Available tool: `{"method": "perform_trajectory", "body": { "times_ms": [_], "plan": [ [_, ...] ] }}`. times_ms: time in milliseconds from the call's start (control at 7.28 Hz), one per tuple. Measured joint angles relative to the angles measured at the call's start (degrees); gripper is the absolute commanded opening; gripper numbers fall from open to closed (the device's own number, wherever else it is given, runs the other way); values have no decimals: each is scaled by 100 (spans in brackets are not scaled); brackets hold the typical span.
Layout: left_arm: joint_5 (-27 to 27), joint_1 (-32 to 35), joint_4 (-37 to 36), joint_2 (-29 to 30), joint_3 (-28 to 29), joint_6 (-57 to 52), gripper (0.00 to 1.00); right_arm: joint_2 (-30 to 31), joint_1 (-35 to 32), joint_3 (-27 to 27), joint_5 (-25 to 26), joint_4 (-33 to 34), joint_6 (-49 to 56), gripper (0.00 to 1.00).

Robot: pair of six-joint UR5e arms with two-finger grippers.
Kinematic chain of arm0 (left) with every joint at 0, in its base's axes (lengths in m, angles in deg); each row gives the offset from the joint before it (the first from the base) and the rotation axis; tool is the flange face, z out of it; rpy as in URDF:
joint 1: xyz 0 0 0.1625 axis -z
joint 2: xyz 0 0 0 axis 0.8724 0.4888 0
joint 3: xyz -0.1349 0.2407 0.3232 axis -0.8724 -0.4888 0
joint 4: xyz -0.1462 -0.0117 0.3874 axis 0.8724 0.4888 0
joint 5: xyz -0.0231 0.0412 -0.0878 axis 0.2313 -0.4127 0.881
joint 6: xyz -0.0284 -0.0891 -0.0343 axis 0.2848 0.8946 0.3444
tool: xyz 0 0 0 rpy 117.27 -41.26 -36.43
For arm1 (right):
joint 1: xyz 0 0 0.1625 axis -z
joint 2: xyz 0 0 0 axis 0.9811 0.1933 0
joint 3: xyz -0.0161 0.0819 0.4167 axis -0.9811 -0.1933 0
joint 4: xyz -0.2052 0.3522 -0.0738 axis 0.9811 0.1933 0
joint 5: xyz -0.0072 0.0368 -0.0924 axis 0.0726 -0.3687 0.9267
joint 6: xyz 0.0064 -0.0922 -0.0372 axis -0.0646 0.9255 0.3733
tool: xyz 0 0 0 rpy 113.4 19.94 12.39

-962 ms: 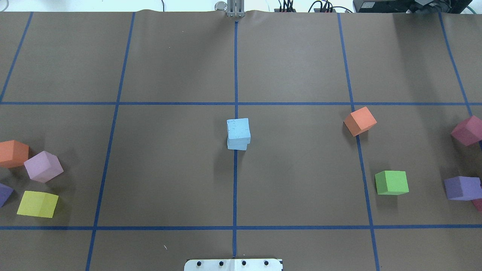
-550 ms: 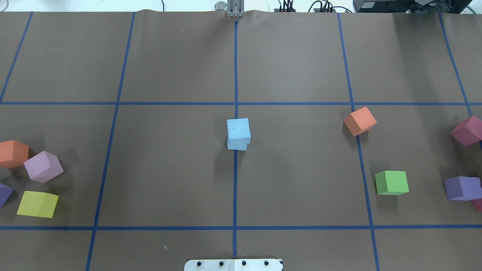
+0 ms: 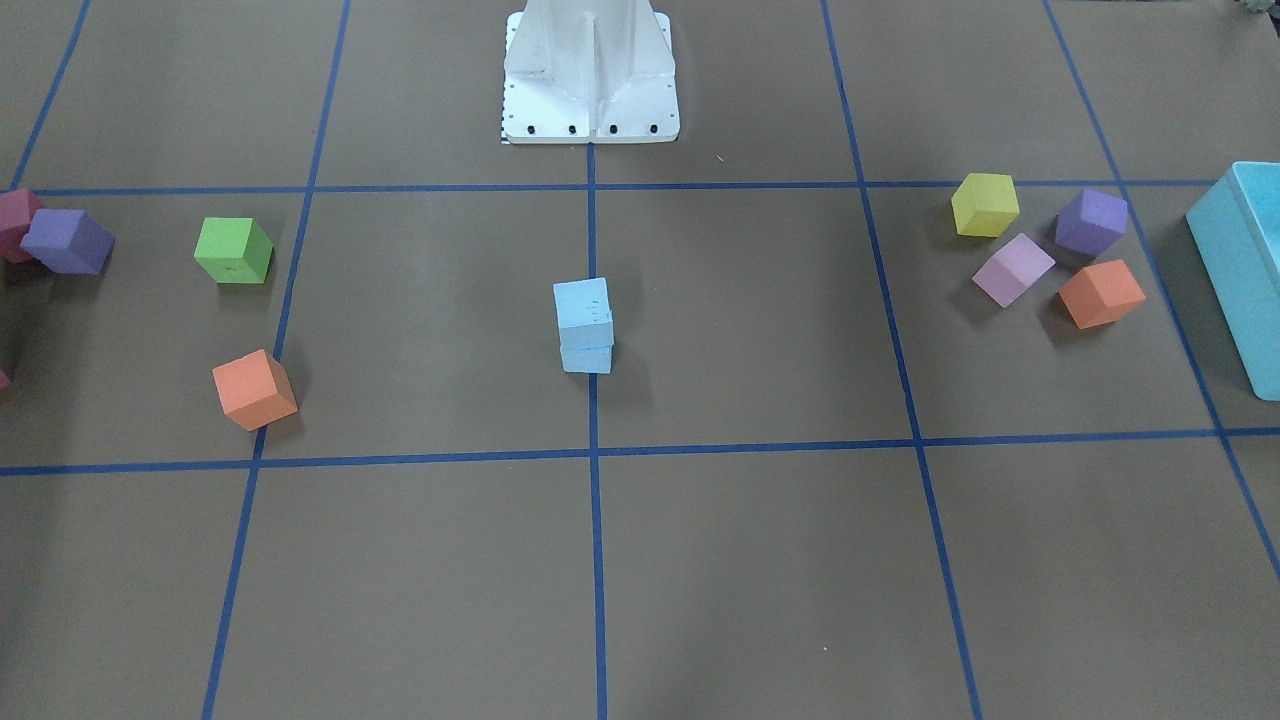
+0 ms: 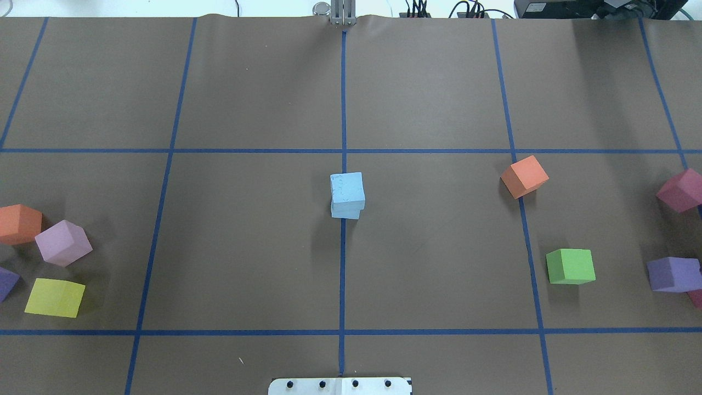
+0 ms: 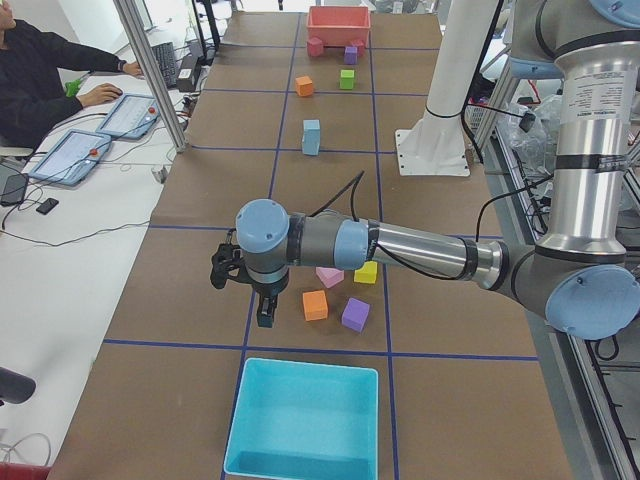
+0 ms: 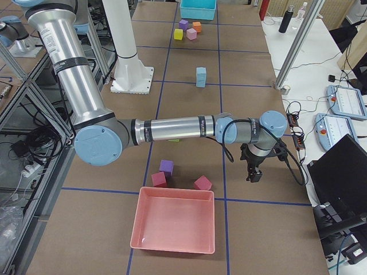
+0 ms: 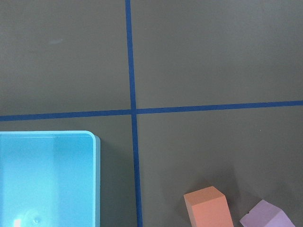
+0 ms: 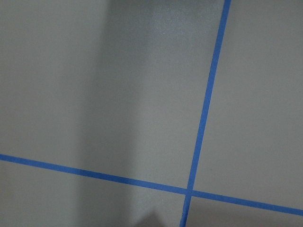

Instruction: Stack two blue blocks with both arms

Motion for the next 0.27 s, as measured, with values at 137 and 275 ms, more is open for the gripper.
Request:
{"method": "perform_trajectory", "body": {
  "times_ms": [137,275],
  "plan": [
    [0,0,33,-23,-5,4,98,1,2,2,9,-3,0,100],
    [3,0,44,-30,-9,6,98,2,3,0,11,-4,1,100]
  ]
}}
